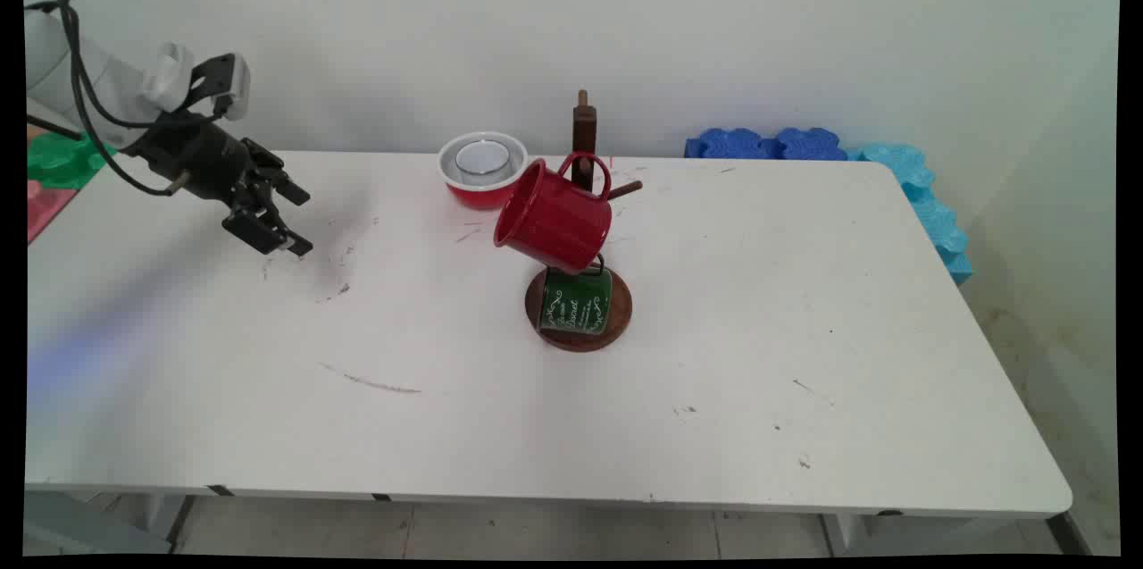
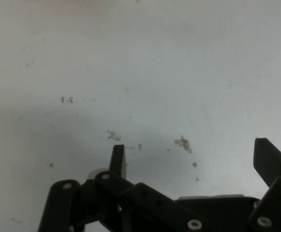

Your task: Pick up the red mug from the rack

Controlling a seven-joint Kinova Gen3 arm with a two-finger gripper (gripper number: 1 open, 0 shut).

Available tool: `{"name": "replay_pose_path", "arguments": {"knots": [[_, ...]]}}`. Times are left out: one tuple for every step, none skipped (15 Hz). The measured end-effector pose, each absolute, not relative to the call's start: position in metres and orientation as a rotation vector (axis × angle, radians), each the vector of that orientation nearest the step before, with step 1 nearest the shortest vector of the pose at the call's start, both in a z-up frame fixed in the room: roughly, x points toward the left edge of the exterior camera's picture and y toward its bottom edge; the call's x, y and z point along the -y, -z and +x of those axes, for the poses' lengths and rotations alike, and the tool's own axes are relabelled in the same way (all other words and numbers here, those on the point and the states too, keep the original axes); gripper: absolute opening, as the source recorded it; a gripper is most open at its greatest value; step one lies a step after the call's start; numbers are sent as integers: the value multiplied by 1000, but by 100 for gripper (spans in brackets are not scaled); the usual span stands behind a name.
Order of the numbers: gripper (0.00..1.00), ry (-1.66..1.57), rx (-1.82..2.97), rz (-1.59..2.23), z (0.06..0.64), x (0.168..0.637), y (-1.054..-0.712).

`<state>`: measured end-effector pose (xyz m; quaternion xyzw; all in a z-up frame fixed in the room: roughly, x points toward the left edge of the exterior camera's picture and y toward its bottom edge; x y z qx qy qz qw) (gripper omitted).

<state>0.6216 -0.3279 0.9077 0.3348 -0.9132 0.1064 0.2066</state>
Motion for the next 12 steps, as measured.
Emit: {"name": "replay_pose_path", "arguments": {"knots": [[100,-295,2540,931,620,327,-909],[100,-293,2536,930,618,325,-911],[100,-290,2532,929,616,324,-914],[100,-287,2527,928,613,323,-916],[100,-285,2524,928,611,322,-917],[100,-282,2518,927,608,320,-919],[100,-280,2514,927,606,319,-921],[100,-275,2506,926,602,317,-923],[100,-272,2502,925,599,316,-924],[100,-266,2493,922,595,314,-927],[100,-262,2487,921,592,313,-928],[100,-255,2477,917,587,311,-931]]}}
